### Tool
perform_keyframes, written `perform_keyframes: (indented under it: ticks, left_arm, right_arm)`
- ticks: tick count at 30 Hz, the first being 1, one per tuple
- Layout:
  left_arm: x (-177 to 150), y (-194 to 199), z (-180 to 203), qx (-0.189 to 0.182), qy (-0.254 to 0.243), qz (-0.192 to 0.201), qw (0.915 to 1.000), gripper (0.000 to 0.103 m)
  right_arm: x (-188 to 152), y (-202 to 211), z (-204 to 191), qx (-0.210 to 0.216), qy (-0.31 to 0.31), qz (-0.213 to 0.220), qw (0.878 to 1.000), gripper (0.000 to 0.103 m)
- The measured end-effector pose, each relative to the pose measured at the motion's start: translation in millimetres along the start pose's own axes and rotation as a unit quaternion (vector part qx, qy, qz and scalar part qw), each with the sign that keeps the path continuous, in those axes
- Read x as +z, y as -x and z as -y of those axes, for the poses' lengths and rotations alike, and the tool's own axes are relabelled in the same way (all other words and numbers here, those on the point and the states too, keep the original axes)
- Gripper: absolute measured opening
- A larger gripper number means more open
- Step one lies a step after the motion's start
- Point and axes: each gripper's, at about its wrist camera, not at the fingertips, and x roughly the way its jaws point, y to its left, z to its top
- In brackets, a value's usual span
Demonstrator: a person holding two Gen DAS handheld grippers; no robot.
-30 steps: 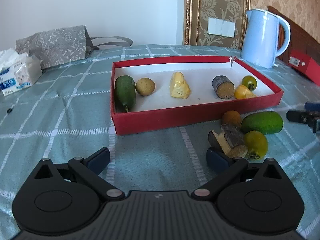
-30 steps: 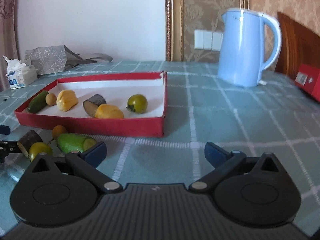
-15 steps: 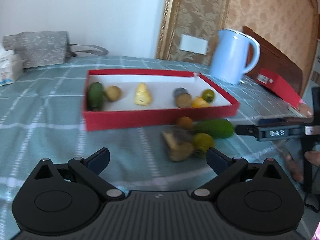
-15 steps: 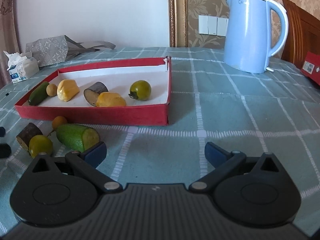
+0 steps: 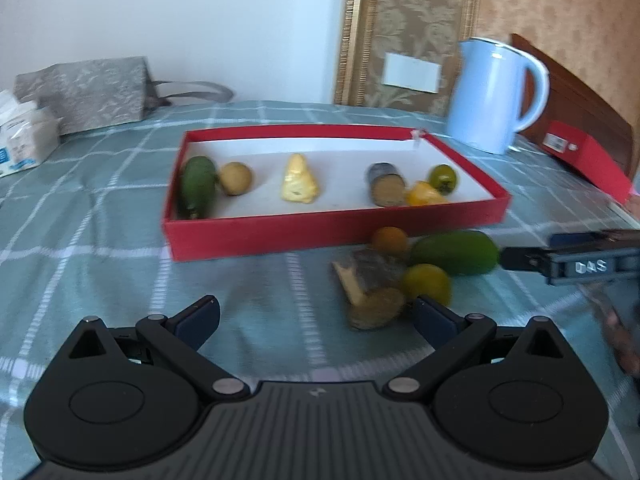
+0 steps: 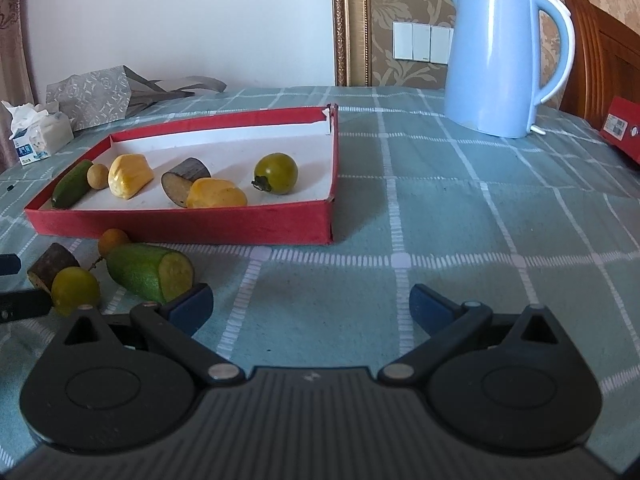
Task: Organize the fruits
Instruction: 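Move the left tool to the bark-covered log piece and close on it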
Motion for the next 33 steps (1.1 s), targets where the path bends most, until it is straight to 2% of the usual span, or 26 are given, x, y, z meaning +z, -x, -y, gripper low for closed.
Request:
perform_keyframes:
  ticks: [4, 6, 8, 11, 17, 20, 23, 28, 32, 33]
  left_arm:
    - [3.9, -3.8, -1.0, 0.010, 0.005, 0.001, 0.9999, 0.103]
    - [6.0, -6.3, 0.1, 0.042, 0.000, 0.005, 0.9991, 0.103]
    - [6.7, -12.3, -2.0, 0.067, 0.000, -0.007, 0.9977, 0.103]
    - [8.6, -13.5, -6.7, 0.058, 0.011, -0.011, 0.9982, 0.103]
    - [11.5, -14.8, 0.2, 0.043, 0.002, -0.003, 0.9991, 0.102]
    - [12.5, -16.1, 2.2, 0.038, 0.003, -0.002, 0.9993, 0.081]
    - [11.9, -15.6, 4.1, 0.033, -0.003, 0.001, 0.9995, 0.068]
    - [9.7, -13.9, 5.5, 0.028, -0.007, 0.004, 0.9996, 0.064]
    - [9.5, -11.4, 4.0, 0.010, -0.001, 0.006, 0.9999, 0.049]
    - [9.3, -11.4, 4.6, 0.008, -0.002, 0.007, 0.9999, 0.048]
  right_arm:
    - [0.3, -0.7, -0.1, -0.001, 0.000, -0.001, 1.000, 0.103]
    - [0.0, -0.6, -0.4, -0.001, 0.000, -0.001, 1.000, 0.103]
    - [-0.3, -0.7, 0.3, -0.001, -0.002, -0.002, 1.000, 0.103]
    - [-0.6, -1.4, 0.3, -0.003, -0.004, -0.003, 1.000, 0.103]
    - [-0.7, -1.5, 0.3, -0.003, -0.003, -0.004, 1.000, 0.103]
    - [-0.7, -1.6, 0.3, -0.003, -0.003, -0.004, 1.000, 0.103]
    - [-0.6, -1.6, 0.3, -0.003, -0.003, -0.004, 1.000, 0.103]
    - [-0.6, -1.5, 0.5, -0.003, -0.003, -0.004, 1.000, 0.103]
    - [-0.4, -1.5, 0.2, -0.003, -0.003, -0.004, 1.000, 0.103]
    - [-0.4, -1.5, 0.2, -0.003, -0.003, -0.004, 1.000, 0.103]
